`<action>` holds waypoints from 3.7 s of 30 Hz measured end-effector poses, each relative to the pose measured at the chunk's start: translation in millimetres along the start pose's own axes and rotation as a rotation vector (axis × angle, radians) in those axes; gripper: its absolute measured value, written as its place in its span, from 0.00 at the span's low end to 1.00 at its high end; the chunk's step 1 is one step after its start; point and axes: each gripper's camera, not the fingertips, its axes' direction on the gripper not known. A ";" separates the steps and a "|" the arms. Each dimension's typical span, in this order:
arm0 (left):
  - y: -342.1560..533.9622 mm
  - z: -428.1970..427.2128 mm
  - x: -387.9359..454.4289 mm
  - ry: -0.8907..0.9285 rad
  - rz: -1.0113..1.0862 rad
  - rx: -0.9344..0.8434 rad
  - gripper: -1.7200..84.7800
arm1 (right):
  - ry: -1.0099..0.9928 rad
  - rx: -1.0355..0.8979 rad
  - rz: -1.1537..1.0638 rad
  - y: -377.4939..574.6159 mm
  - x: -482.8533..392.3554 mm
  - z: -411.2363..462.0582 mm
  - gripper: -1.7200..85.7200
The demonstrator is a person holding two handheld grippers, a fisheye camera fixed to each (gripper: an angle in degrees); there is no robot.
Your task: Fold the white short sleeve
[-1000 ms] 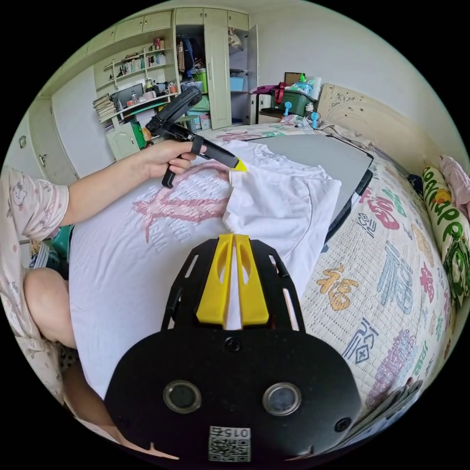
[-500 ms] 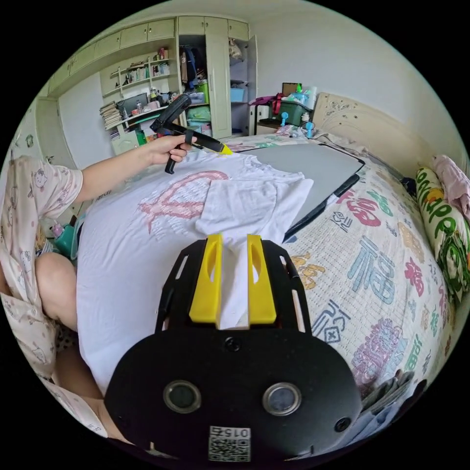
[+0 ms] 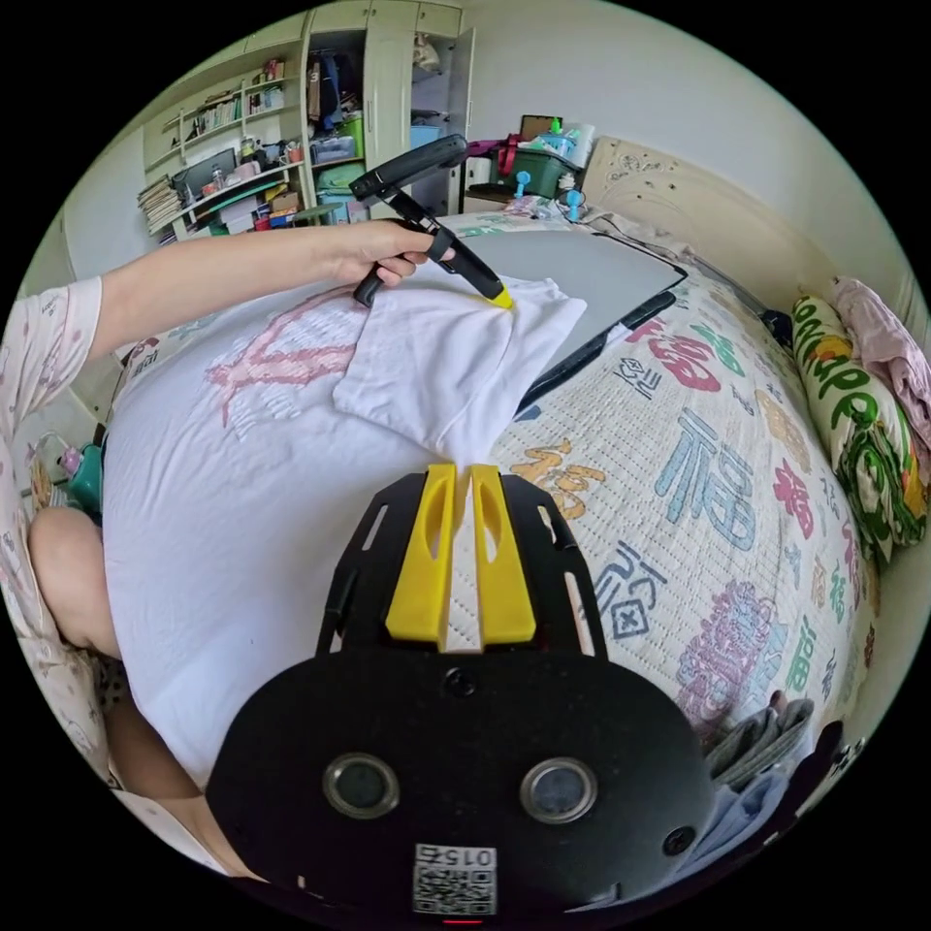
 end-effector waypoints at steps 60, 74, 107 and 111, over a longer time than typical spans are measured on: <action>206.5 49.2 260.6 0.238 0.371 -0.073 0.13 | -0.140 -0.025 0.217 -74.5 306.5 -158.6 0.06; 649.3 -166.2 -76.5 0.007 -0.555 0.506 0.15 | -0.070 0.055 0.656 57.3 498.2 -86.7 0.01; 935.2 -9.5 -313.1 0.419 -0.601 0.705 0.01 | -0.331 -0.186 0.006 -114.9 313.4 309.2 0.11; 942.7 -3.4 -320.7 0.442 -0.611 0.720 0.01 | -0.367 -0.202 0.070 -142.8 303.7 398.8 0.12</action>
